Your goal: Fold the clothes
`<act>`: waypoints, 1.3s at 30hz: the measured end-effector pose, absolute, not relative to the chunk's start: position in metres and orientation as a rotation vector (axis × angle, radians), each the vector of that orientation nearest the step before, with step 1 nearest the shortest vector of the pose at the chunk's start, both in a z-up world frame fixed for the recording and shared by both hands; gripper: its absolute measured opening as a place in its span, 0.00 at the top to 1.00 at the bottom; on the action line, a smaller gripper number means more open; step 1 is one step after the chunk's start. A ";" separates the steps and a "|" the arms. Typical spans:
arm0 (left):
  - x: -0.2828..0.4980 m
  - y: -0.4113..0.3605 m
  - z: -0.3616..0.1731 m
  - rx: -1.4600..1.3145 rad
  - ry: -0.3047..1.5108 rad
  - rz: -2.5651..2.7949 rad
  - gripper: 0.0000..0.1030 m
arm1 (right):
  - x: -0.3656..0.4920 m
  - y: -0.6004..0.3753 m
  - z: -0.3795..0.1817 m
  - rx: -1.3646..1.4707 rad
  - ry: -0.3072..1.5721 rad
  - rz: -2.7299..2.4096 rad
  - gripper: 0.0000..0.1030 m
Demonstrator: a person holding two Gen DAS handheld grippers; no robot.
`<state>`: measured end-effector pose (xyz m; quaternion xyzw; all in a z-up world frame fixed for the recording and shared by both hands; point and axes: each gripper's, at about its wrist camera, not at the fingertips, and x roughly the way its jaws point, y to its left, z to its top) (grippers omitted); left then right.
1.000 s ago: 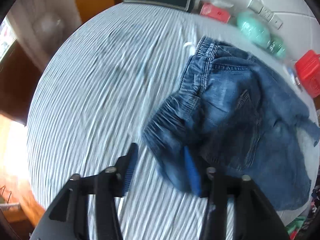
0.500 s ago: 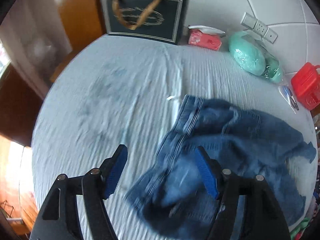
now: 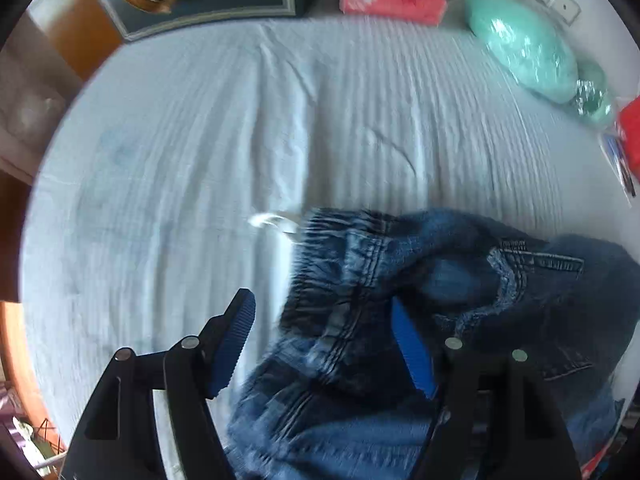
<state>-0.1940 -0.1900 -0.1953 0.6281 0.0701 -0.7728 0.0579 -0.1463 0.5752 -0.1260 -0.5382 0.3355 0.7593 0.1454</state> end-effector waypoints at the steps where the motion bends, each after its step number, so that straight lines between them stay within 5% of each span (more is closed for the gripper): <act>1: -0.194 -0.187 -0.195 1.893 0.214 -2.355 0.41 | -0.157 0.571 -0.133 -1.580 0.961 2.183 0.16; 2: -0.194 -0.184 -0.194 1.883 0.216 -2.367 0.50 | -0.167 0.564 -0.139 -1.623 0.930 2.198 0.25; 3: -0.194 -0.182 -0.191 1.864 0.220 -2.373 0.64 | -0.176 0.556 -0.143 -1.666 0.885 2.224 0.67; 4: -0.193 -0.180 -0.183 1.819 0.218 -2.384 0.65 | -0.185 0.545 -0.145 -1.712 0.818 2.247 0.88; 5: -0.192 -0.180 -0.171 1.757 0.208 -2.404 0.66 | -0.189 0.537 -0.137 -1.705 0.760 2.292 0.91; 11: -0.166 -0.207 -0.075 1.361 0.384 -2.556 0.66 | -0.156 0.526 -0.036 -1.209 0.773 2.704 0.90; 13: -0.165 -0.214 -0.068 1.342 0.395 -2.550 0.61 | -0.145 0.528 -0.030 -1.226 0.763 2.675 0.69; 14: -0.166 -0.217 -0.070 1.353 0.385 -2.536 0.56 | -0.142 0.530 -0.034 -1.274 0.751 2.630 0.39; 15: -0.170 -0.220 -0.076 1.374 0.363 -2.506 0.40 | -0.140 0.532 -0.043 -1.339 0.730 2.566 0.12; 16: -0.173 -0.222 -0.084 1.395 0.360 -2.476 0.29 | -0.137 0.533 -0.052 -1.382 0.700 2.515 0.09; 23: -0.180 -0.225 -0.121 1.499 0.412 -2.401 0.29 | -0.122 0.545 -0.091 -1.473 0.717 2.405 0.10; 28: -0.191 -0.222 -0.136 1.574 0.383 -2.394 0.29 | -0.138 0.556 -0.100 -1.472 0.733 2.388 0.22; 29: -0.195 -0.221 -0.139 1.585 0.377 -2.394 0.29 | -0.141 0.560 -0.104 -1.480 0.738 2.373 0.36; 30: -0.197 -0.218 -0.143 1.600 0.372 -2.393 0.29 | -0.145 0.564 -0.109 -1.497 0.743 2.353 0.60; 32: -0.203 -0.212 -0.153 1.631 0.356 -2.386 0.29 | -0.152 0.571 -0.120 -1.525 0.758 2.316 0.81; 35: -0.212 -0.205 -0.167 1.663 0.320 -2.370 0.29 | -0.164 0.580 -0.138 -1.553 0.823 2.281 0.75; 39: -0.219 -0.195 -0.190 1.729 0.278 -2.338 0.29 | -0.178 0.573 -0.154 -1.604 0.870 2.251 0.25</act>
